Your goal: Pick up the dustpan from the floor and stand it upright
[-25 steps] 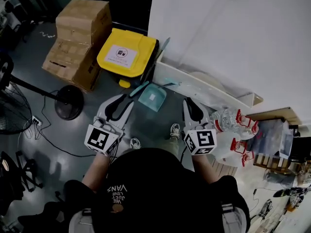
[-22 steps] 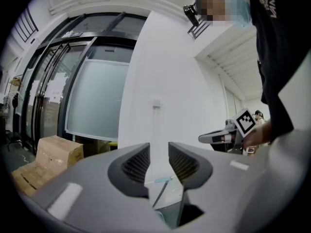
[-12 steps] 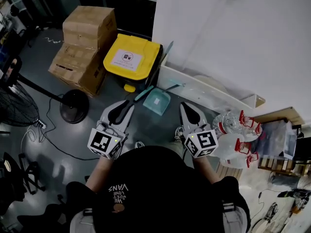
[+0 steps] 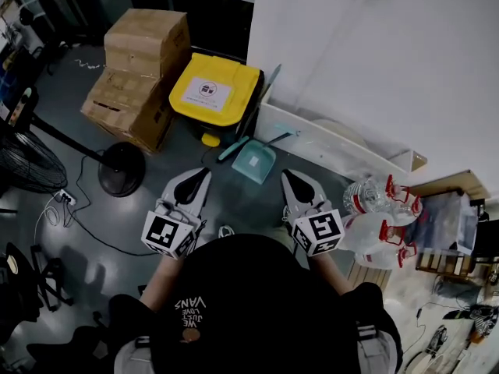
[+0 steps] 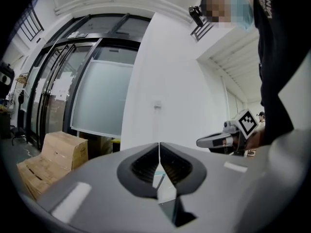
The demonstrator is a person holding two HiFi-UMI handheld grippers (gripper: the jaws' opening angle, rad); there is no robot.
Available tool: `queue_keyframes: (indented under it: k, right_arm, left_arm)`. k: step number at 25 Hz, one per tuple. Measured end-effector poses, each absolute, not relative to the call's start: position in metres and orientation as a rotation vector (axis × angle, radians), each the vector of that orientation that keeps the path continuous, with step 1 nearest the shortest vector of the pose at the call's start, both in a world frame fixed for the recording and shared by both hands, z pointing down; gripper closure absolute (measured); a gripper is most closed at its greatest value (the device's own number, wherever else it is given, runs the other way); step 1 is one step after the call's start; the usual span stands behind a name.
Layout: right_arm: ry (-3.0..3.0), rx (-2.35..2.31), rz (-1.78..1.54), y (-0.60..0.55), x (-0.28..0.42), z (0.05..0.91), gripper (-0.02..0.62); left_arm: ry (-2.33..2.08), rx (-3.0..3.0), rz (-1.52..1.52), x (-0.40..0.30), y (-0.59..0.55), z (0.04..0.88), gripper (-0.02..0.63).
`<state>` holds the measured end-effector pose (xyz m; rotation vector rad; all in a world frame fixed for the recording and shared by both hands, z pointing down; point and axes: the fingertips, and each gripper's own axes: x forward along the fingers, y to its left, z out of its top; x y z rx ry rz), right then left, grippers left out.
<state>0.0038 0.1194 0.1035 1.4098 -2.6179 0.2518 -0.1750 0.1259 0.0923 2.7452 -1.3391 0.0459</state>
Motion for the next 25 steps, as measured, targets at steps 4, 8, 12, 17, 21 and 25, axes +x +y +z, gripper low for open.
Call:
queue_keyframes:
  k: [4, 8, 12, 17, 21, 25]
  right_arm:
    - [-2.614, 1.412, 0.26, 0.125, 0.004, 0.104, 0.594]
    - [-2.618, 1.412, 0.258, 0.129, 0.003, 0.102, 0.594]
    - [-2.621, 1.407, 0.253, 0.131, 0.004, 0.101, 0.594]
    - [-2.622, 1.404, 0.242, 0.132, 0.006, 0.099, 0.594]
    - [-2.617, 1.403, 0.246, 0.132, 0.007, 0.102, 0.594]
    - [-2.614, 1.401, 0.248, 0.129, 0.007, 0.103, 0.594]
  left_arm:
    - [-1.328, 2.756, 0.046, -0.172, 0.132, 0.095, 0.552]
    - [-1.307, 2.762, 0.043, -0.166, 0.136, 0.098, 0.554]
    - [-1.281, 2.771, 0.028, -0.158, 0.139, 0.098, 0.554]
    - [-1.265, 2.788, 0.038, -0.152, 0.141, 0.095, 0.554]
    - [-1.257, 2.792, 0.041, -0.15, 0.143, 0.096, 0.554]
    - [-1.262, 2.783, 0.05, -0.152, 0.141, 0.099, 0.554]
